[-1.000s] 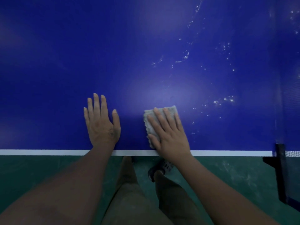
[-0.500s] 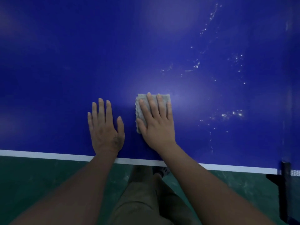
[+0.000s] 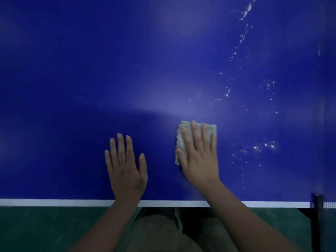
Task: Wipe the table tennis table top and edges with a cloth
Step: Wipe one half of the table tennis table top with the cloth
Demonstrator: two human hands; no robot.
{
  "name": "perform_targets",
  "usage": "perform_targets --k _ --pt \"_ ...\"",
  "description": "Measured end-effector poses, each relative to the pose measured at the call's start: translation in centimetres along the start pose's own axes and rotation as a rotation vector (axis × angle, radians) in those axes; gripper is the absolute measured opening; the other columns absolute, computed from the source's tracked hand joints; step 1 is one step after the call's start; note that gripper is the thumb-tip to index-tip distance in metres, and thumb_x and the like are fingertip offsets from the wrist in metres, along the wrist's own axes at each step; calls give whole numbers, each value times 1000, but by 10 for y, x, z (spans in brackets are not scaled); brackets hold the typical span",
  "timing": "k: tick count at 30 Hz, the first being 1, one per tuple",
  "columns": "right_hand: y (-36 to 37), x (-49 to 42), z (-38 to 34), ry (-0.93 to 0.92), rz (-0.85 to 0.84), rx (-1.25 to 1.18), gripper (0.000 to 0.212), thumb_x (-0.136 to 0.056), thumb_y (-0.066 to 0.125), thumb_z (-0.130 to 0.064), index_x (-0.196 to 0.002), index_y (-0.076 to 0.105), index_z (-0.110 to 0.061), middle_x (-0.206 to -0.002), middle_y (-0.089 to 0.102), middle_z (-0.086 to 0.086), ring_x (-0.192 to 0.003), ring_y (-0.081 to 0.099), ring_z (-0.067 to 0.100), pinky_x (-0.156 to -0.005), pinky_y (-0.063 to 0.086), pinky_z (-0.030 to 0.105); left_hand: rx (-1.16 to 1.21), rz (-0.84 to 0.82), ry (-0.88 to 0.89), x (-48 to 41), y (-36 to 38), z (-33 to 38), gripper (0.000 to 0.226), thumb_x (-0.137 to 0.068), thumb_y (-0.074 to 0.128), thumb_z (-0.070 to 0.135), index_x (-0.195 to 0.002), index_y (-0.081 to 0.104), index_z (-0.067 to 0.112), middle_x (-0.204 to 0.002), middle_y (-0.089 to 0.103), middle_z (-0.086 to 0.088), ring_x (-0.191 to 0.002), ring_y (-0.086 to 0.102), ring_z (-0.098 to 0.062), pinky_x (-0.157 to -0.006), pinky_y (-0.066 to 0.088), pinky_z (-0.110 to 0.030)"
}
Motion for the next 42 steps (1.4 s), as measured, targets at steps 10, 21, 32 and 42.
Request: perform_targets --k 10,21,32,42 --pt "-19 -120 -29 -97 116 -28 66 -112 35 -54 -170 24 -25 -179 14 2 -166 7 29 -132 11 57 220 49 169 -91 -28 49 63 -113 45 37 -167 35 6 -179 21 -10 -168 8 -26 -136 8 -56" --pt "-26 -84 77 222 102 26 68 -112 28 -50 -172 15 -18 -179 6 10 -165 1 37 -131 7 63 -112 113 288 -215 -19 117 70 -116 23 54 -173 18 14 -182 11 -8 -168 4 -30 -135 10 -56" --pt "-40 -183 40 -71 161 7 67 -111 32 -55 -170 27 -23 -178 18 3 -166 10 31 -131 11 58 -152 100 277 -217 -16 119 73 -114 27 54 -173 13 15 -182 7 -7 -169 1 -28 -135 9 -56" --pt "-43 -144 103 169 124 11 68 -112 33 -49 -171 18 -20 -179 9 8 -166 2 35 -131 9 63 -182 75 257 -221 -15 119 73 -112 28 52 -173 13 14 -182 7 -8 -169 1 -30 -135 10 -58"
Point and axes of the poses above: each hand's wrist, its own x-axis away from the middle knuckle, its own y-axis out of the palm, z = x × y, the point moved 10 cm from there along -x, towards the middle knuckle
